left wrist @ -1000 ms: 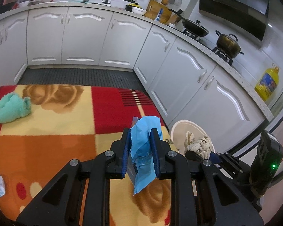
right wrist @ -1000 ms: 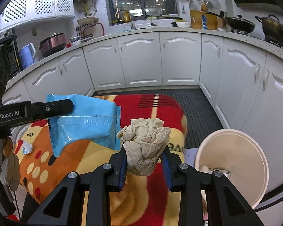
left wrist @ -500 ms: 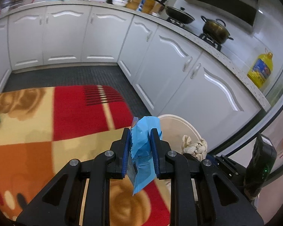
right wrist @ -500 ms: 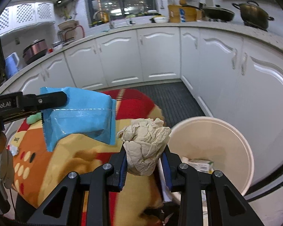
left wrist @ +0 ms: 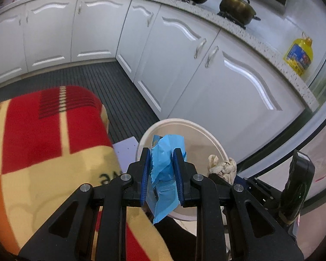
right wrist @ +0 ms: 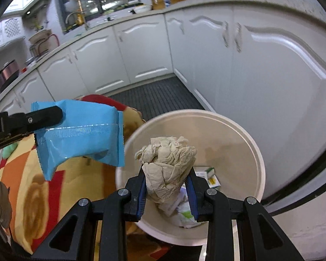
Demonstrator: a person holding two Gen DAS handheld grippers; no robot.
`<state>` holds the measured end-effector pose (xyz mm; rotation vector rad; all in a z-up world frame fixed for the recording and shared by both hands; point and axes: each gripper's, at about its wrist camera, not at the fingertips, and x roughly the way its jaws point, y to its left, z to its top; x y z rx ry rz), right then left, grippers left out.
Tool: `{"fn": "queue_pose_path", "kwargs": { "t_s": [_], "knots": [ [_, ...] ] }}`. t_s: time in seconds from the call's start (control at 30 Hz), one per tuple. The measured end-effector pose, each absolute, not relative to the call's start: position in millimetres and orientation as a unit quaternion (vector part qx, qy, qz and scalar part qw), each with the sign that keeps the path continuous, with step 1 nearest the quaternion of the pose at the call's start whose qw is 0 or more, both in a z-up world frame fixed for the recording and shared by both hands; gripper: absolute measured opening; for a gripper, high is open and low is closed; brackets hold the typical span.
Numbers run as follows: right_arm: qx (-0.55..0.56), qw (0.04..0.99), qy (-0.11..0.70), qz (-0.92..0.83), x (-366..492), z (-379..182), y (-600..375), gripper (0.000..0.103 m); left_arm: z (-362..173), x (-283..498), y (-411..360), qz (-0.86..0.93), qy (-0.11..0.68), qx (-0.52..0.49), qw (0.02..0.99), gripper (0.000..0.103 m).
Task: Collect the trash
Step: 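Carry the wrapper and paper over the bin and open both tools, then return both tools from the bin toward the green towel and tissue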
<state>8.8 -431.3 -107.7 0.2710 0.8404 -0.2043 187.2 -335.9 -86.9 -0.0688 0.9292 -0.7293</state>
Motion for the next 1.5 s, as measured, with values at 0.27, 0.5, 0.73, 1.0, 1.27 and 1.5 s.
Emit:
{"fn": "queue_pose_path", "kwargs": {
  "t_s": [0.27,0.5,0.73,1.0,1.27,1.5],
  "knots": [
    [0.140,0.888,0.425,-0.105,16.4,-123.6,-440.4,0.032,-103.5,187.7,-350.9,-0.349,0.447,-0.021,0.823,0.021],
    [0.153,0.883,0.430,-0.110,17.1,-128.8,-444.6,0.051,-104.0,184.7,-346.9,-0.350,0.449,-0.016,0.822,0.049],
    [0.151,0.885,0.427,-0.106,17.5,-124.1,-437.4,0.051,-97.4,179.1,-333.0,-0.340,0.440,-0.007,0.831,0.049],
    [0.137,0.892,0.422,-0.085,18.5,-112.1,-414.4,0.052,-91.3,171.7,-301.8,-0.305,0.422,0.009,0.854,0.049],
    [0.122,0.901,0.413,-0.055,28.7,-92.7,-373.8,0.055,-83.4,164.9,-254.6,-0.265,0.397,0.023,0.879,0.049],
    [0.096,0.909,0.406,-0.019,40.4,-79.3,-330.0,0.060,-80.4,167.0,-203.8,-0.226,0.388,0.014,0.893,0.049]
  ]
}}
